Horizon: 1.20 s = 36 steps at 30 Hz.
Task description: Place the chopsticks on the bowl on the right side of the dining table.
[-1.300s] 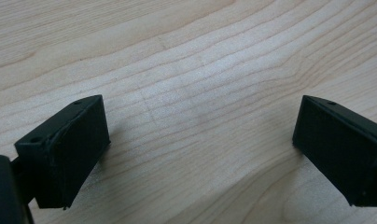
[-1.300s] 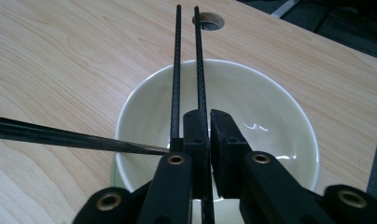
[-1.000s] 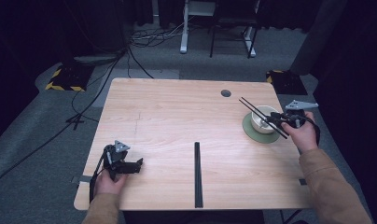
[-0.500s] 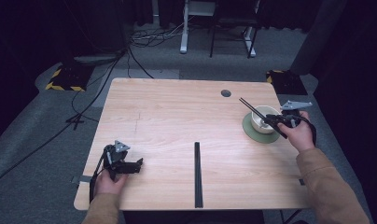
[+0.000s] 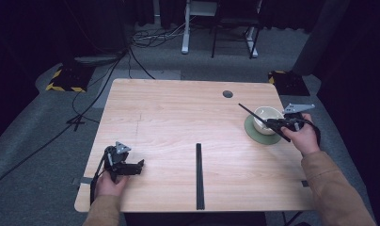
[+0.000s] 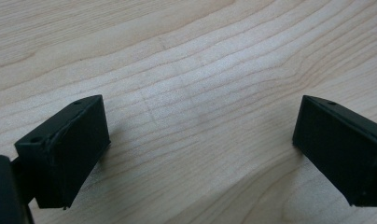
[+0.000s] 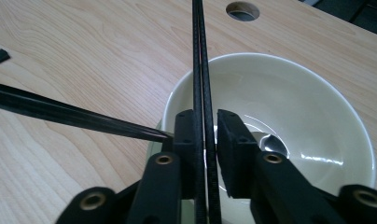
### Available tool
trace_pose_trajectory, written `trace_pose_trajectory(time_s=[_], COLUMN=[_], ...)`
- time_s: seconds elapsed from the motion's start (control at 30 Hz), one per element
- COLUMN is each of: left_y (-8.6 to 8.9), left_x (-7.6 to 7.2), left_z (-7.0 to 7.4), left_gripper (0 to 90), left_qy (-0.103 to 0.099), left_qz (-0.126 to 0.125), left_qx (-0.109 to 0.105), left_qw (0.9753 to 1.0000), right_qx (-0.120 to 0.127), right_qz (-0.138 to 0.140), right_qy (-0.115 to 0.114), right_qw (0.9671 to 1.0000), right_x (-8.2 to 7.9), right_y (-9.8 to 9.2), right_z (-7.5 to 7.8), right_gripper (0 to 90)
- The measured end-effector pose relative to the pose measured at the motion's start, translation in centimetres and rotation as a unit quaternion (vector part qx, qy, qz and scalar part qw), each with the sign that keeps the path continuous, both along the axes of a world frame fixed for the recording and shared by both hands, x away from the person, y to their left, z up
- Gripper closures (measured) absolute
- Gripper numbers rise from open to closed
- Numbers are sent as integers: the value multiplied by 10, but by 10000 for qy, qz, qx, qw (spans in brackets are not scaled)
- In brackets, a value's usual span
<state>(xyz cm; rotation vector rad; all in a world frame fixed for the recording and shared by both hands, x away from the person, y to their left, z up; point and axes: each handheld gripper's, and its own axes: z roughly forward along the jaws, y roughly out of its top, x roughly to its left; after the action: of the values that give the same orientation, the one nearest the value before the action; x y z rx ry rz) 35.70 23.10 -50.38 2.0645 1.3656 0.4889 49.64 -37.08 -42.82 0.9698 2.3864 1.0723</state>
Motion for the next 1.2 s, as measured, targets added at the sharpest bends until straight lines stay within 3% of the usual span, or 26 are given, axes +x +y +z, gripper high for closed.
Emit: trace_pose_trajectory(time_s=[0.1,0.3,0.67,0.8,1.2], left_y=[0,0,0,0,0], left_x=[0,0,0,0,0], left_z=[0,0,0,0,0], left_gripper=[39,39,39,39,39], left_qy=[0,1,1,1,1], left_qz=[-1,0,0,0,0], left_qx=[1,-1,-1,-1,0], left_qw=[10000,10000,10000,10000,10000], right_qx=[116,311,234,118,127], right_qz=[-123,-300,-474,-559,-908], right_qy=[-128,-270,-415,-402,-251], right_qw=[9998,9987,9977,9976,9955], right_x=[-5,-19,-50,-53,-47], right_y=[-3,-11,-23,-26,-46], right_z=[4,14,13,5,-6], right_gripper=[684,626,542,535,544])
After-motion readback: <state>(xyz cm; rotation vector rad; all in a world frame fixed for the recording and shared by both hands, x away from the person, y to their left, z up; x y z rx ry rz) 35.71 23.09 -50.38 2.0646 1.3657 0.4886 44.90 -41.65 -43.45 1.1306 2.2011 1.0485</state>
